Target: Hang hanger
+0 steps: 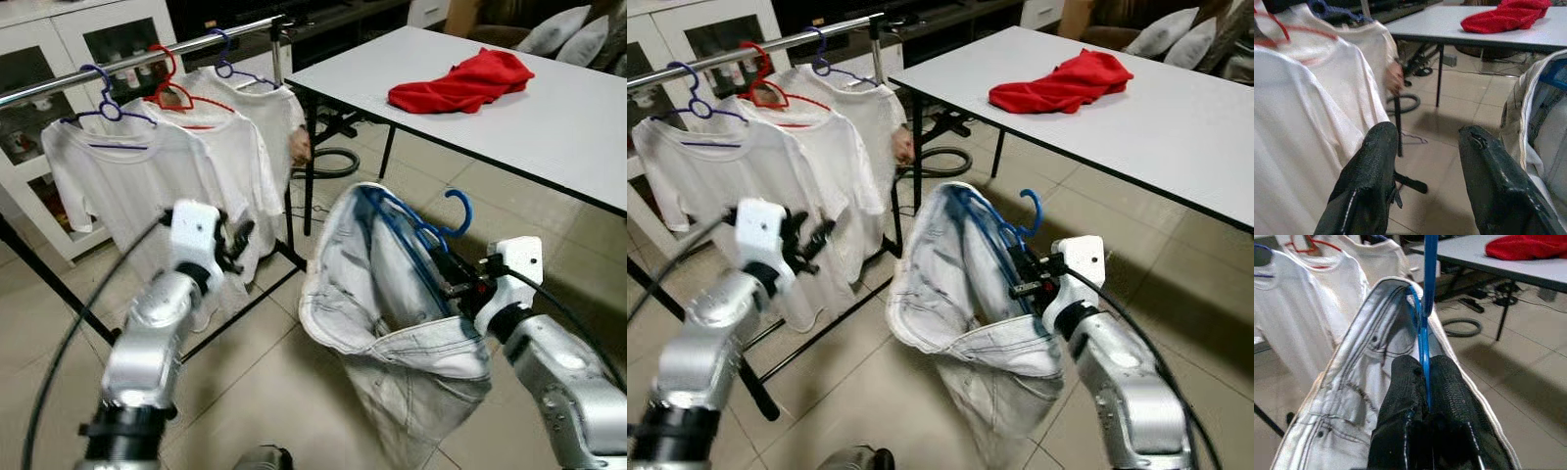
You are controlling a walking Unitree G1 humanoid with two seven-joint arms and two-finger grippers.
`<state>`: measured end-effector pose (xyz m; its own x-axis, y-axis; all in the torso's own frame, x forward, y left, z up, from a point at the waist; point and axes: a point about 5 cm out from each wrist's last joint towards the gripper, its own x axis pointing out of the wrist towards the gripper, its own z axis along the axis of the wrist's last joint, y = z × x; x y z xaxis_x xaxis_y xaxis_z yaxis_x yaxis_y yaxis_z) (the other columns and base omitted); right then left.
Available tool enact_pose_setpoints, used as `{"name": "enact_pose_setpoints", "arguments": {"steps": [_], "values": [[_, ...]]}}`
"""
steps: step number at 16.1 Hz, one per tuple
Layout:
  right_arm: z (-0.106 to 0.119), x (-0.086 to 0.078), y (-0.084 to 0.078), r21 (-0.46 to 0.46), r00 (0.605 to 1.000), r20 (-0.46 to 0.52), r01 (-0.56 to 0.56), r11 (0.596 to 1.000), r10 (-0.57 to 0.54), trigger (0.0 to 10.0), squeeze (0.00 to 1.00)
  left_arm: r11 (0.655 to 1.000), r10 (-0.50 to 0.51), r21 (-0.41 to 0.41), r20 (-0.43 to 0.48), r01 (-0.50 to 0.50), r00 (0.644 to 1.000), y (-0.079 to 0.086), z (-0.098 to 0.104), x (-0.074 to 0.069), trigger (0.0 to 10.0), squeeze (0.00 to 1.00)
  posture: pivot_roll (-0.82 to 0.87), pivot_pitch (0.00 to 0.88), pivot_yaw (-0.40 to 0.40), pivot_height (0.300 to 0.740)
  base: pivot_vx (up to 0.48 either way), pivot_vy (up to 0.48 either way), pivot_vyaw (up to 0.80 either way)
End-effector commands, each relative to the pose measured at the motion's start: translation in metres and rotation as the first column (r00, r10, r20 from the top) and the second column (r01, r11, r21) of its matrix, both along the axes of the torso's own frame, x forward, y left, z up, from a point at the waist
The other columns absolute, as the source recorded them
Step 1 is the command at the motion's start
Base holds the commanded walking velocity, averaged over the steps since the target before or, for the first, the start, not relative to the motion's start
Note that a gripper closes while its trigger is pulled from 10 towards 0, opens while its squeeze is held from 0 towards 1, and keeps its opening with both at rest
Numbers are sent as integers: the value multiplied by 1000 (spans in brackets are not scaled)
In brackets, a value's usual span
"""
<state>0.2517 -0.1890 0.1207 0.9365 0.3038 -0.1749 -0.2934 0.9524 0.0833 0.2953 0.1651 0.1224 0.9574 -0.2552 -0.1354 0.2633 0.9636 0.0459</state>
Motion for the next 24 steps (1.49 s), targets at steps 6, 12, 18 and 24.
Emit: {"name": "enact_pose_setpoints", "arguments": {"steps": [6, 12, 18, 24], "values": [[10, 8, 5, -20, 998, 69, 3, 1000, -1, 10000, 0, 1000, -2, 24, -9, 2, 1000, -8, -4, -1, 10000, 0, -1, 0, 26, 740, 0, -400, 667], [7, 7, 10, -19, 997, 61, -53, 998, 55, 10000, 0, 999, 0, 50, -11, 0, 1000, -7, -5, -5, 10000, 0, 9, 0, 22, 740, 0, -480, 800], [6, 6, 18, 5, 991, 65, -121, 993, 121, 10000, 0, 999, -12, 36, -28, 13, 1000, -6, -4, -7, 10000, 0, 22, 0, 15, 740, 0, 96, 800], [9, 7, 12, 9, 991, 85, -108, 994, 107, 10000, 0, 999, -26, 31, -48, 27, 999, -15, -3, -4, 10000, 0, 16, 0, 28, 740, 0, -240, 800]]}}
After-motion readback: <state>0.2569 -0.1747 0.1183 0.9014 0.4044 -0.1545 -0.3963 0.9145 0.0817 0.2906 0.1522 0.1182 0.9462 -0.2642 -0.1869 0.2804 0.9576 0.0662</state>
